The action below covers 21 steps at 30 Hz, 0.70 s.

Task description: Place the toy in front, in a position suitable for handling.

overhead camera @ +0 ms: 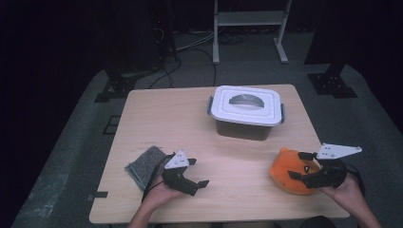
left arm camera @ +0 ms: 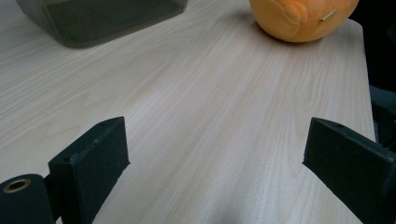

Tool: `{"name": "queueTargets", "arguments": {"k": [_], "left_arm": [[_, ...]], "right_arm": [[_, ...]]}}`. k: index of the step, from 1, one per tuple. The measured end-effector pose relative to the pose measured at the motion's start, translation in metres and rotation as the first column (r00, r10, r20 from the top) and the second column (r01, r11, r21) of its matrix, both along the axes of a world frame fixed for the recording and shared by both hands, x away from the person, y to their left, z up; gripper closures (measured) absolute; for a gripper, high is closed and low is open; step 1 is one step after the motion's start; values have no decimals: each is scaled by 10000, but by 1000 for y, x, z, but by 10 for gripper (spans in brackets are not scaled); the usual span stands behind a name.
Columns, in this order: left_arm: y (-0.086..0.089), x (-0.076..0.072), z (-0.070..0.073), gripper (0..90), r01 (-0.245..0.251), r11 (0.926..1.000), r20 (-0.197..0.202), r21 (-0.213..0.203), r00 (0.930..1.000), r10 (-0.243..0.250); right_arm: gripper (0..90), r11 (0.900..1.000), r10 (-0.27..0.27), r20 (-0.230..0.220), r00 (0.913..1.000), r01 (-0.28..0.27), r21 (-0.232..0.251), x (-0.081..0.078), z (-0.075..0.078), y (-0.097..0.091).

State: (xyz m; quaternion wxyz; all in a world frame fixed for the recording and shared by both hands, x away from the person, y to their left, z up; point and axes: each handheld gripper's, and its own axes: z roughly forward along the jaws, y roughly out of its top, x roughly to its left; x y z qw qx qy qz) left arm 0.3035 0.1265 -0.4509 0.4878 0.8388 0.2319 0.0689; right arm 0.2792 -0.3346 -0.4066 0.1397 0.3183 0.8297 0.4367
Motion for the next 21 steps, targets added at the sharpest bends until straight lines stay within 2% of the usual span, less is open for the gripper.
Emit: {"name": "queueTargets", "arguments": {"k": [7, 9, 10, 12, 13, 14, 15, 16, 21], "left_arm": [[1, 0, 1, 56, -28, 10000, 30, -47, 10000, 28], [2, 1, 1, 56, -57, 10000, 28, -43, 10000, 57], [2, 1, 1, 56, -75, 9999, 30, -85, 10000, 76], [2, 1, 1, 56, -78, 9999, 35, -66, 10000, 78], [3, 1, 1, 56, -79, 9999, 39, -62, 10000, 79], [3, 1, 1, 56, -76, 10000, 45, -59, 10000, 76], [3, 1, 2, 56, -75, 10000, 43, -55, 10000, 75], [3, 1, 2, 56, -75, 10000, 43, -55, 10000, 75], [3, 1, 2, 56, -62, 10000, 35, -62, 10000, 62]], "right_arm": [[164, 9998, -179, 65, 9998, 179, 24, 0, -9, -1], [165, 9998, -212, 110, 9997, 212, -68, 1, -11, -1], [170, 9990, -312, 214, 9993, 319, -309, 0, -15, 0], [171, 9983, -328, 313, 9990, 343, -469, 0, -17, 1], [201, 9971, -334, 523, 9981, 369, -665, -2, -22, 2], [216, 9975, -289, 602, 9978, 327, -622, -2, -24, 1], [256, 9985, -392, 649, 9971, 415, -348, -3, -28, -2], [256, 9985, -392, 649, 9971, 415, -348, -3, -28, -2], [365, 9988, -444, 646, 9969, 455, -152, -7, -37, -8]]}}
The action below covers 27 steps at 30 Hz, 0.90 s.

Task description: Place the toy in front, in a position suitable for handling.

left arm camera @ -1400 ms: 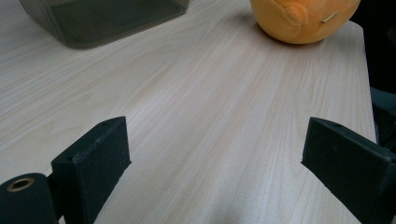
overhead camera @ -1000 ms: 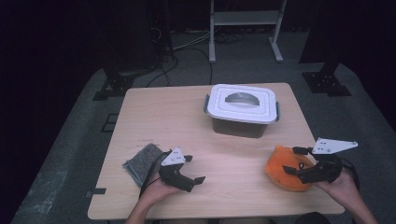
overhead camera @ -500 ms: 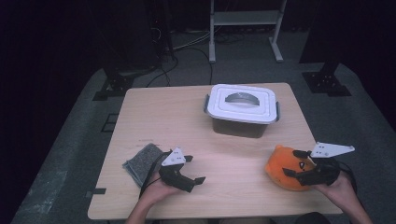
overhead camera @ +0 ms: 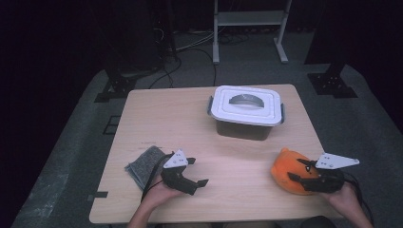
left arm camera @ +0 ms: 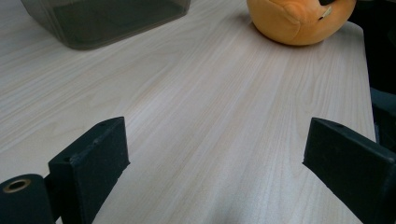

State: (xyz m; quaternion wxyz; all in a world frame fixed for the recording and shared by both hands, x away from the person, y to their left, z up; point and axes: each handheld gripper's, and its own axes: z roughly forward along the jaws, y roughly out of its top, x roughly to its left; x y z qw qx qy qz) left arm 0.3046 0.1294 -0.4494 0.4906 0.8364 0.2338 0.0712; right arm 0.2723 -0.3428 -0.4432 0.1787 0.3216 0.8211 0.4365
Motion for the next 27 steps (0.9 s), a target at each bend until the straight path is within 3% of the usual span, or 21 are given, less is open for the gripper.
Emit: {"name": "queueTargets", "arguments": {"k": [15, 27], "left_arm": [[4, 1, 2, 56, -120, 9998, 11, -136, 9999, 120], [9, 2, 5, 56, -263, 9994, 91, -224, 9996, 265]], "right_arm": [[529, 9994, 256, -233, 9994, -251, 220, 3, 0, -4], [613, 9993, 381, -404, 9985, -379, 58, 7, 15, -2]]}}
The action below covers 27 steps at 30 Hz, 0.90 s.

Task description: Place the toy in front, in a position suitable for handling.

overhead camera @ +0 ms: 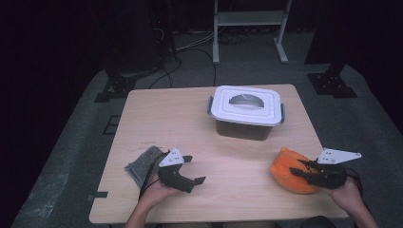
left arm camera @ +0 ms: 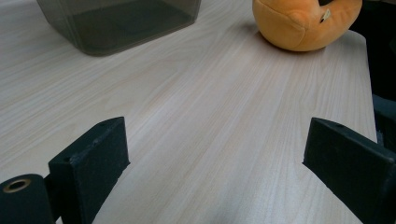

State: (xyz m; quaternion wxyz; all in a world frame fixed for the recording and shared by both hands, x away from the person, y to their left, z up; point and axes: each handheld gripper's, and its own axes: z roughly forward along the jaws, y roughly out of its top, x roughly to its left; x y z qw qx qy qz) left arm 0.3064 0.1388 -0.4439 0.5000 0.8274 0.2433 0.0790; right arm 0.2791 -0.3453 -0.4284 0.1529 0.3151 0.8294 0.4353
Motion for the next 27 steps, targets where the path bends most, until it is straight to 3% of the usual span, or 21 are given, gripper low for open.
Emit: {"name": "queueTargets", "arguments": {"k": [6, 14, 20, 27], "left_arm": [[5, 2, 2, 56, -145, 9998, 11, -116, 9999, 145], [10, 2, 5, 57, -269, 9994, 57, -217, 9996, 270], [14, 3, 7, 57, -321, 9991, 139, -262, 9994, 324], [20, 4, 10, 57, -443, 9985, 234, -337, 9987, 451]], "right_arm": [[623, 9996, 295, 41, 9996, -295, 1, 2, 11, 6], [622, 9947, 998, 450, 9940, -1008, 214, 4, 32, 28], [622, 9849, 1691, 772, 9826, -1715, 252, 10, 50, 50], [621, 9721, 2284, 935, 9691, -2322, 325, 16, 58, 72]]}}
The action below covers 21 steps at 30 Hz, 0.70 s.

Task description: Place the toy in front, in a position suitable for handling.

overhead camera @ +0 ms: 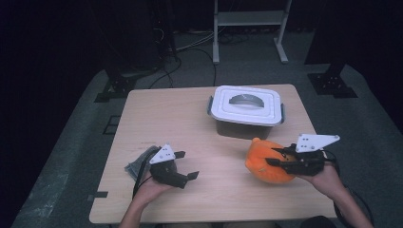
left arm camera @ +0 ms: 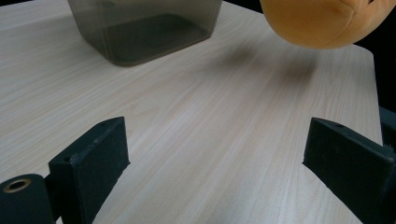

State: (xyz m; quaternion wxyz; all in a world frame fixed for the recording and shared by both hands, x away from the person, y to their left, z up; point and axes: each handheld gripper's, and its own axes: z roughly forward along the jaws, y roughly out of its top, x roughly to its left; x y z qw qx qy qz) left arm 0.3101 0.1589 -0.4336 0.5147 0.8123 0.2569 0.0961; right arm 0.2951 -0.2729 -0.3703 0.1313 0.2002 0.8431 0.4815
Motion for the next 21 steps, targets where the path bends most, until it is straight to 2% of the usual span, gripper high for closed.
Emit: {"name": "queueTargets", "arguments": {"k": [8, 21], "left_arm": [[10, 1, 4, 57, -211, 9998, 101, -42, 9997, 211], [42, 5, 13, 57, -786, 9966, 199, -242, 9967, 791]], "right_arm": [[621, 9957, 931, -26, 9957, -930, 28, 10, 1, 38], [617, 9843, 1758, -268, 9841, -1753, 186, 24, -8, 78]]}}
